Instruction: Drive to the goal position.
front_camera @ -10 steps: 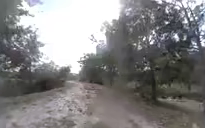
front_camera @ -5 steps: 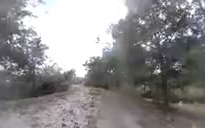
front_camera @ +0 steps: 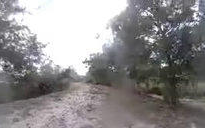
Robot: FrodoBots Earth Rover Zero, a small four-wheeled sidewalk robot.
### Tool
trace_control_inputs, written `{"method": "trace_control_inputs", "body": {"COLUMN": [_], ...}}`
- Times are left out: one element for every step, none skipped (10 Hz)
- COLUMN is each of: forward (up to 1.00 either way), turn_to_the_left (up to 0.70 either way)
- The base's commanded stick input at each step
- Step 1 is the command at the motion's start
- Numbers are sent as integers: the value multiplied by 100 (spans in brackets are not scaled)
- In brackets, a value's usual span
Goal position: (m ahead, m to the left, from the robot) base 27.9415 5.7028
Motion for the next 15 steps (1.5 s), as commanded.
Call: {"method": "trace_control_inputs", "body": {"forward": [85,85,85,85,85,85,85,85,85,85,85,85,85,85,85], "turn_to_the_left": [0,0,0,0,13,34,12,0,0,0,0,0,0,0,0]}}
